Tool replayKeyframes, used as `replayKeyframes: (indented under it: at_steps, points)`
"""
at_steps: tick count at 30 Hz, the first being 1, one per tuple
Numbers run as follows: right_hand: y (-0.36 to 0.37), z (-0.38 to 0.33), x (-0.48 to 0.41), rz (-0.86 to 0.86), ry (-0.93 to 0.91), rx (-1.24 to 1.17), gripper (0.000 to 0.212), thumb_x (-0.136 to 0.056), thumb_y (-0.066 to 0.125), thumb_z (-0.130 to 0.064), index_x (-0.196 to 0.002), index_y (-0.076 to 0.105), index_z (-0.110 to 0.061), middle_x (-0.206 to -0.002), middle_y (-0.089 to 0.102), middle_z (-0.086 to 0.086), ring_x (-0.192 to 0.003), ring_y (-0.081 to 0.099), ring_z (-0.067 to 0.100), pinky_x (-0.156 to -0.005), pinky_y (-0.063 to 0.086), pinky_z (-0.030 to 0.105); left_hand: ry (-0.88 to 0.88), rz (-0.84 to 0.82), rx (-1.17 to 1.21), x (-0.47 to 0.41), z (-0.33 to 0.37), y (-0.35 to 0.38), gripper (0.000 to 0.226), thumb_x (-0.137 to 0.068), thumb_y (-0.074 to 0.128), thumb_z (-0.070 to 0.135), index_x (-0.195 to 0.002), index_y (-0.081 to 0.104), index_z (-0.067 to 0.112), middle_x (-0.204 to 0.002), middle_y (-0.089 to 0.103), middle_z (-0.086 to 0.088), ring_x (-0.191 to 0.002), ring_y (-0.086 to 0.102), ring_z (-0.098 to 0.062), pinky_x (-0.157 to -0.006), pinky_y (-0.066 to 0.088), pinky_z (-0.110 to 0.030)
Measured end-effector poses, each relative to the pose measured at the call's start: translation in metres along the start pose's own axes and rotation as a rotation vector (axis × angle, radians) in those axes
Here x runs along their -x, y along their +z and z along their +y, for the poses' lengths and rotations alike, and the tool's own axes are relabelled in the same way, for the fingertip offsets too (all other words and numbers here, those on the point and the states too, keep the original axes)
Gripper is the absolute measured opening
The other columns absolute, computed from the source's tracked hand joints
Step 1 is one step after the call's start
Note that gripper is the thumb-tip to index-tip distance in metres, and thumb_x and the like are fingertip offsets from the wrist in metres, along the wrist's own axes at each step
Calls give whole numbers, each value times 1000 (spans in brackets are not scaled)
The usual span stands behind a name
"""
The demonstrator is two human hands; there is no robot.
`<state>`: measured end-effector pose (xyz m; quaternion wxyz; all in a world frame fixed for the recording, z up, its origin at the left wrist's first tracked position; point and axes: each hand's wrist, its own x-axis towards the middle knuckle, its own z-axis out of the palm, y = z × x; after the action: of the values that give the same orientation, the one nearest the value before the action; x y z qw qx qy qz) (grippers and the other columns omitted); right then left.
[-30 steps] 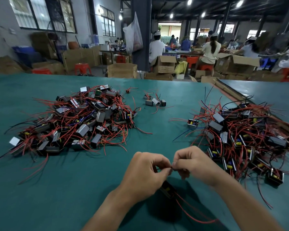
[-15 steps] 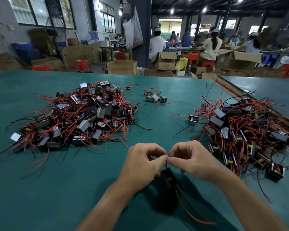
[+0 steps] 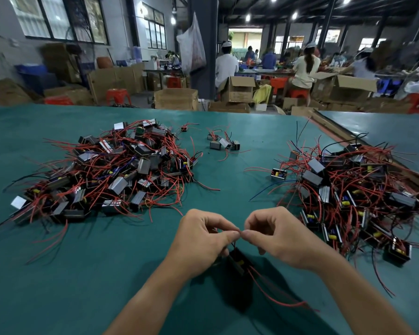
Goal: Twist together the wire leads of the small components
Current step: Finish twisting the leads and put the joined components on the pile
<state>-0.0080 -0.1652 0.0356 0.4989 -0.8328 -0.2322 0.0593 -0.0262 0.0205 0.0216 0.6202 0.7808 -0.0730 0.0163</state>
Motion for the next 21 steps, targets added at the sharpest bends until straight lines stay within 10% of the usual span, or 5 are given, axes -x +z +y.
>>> replayKeyframes:
  at_steps: [10,21]
  points:
    - [-7,5,-4,215,-56,17,23,-88,68,-6,-68,59,-11,-52,50,-5,-48,48,13,-52,46,42,218,288,81,-1,4,-6,5,-72,69,25,-71,73,22,-61,68,-1,-55,61,-13,-53,51,-27]
    - [-117,-33,-33,1157,37,16,5,-87,67,-18,-83,67,-17,-73,68,5,-57,62,20,-49,50,30,2,299,53,1,-7,-11,32,-65,62,34,-91,50,20,-91,75,19,-73,64,-24,-69,56,-39]
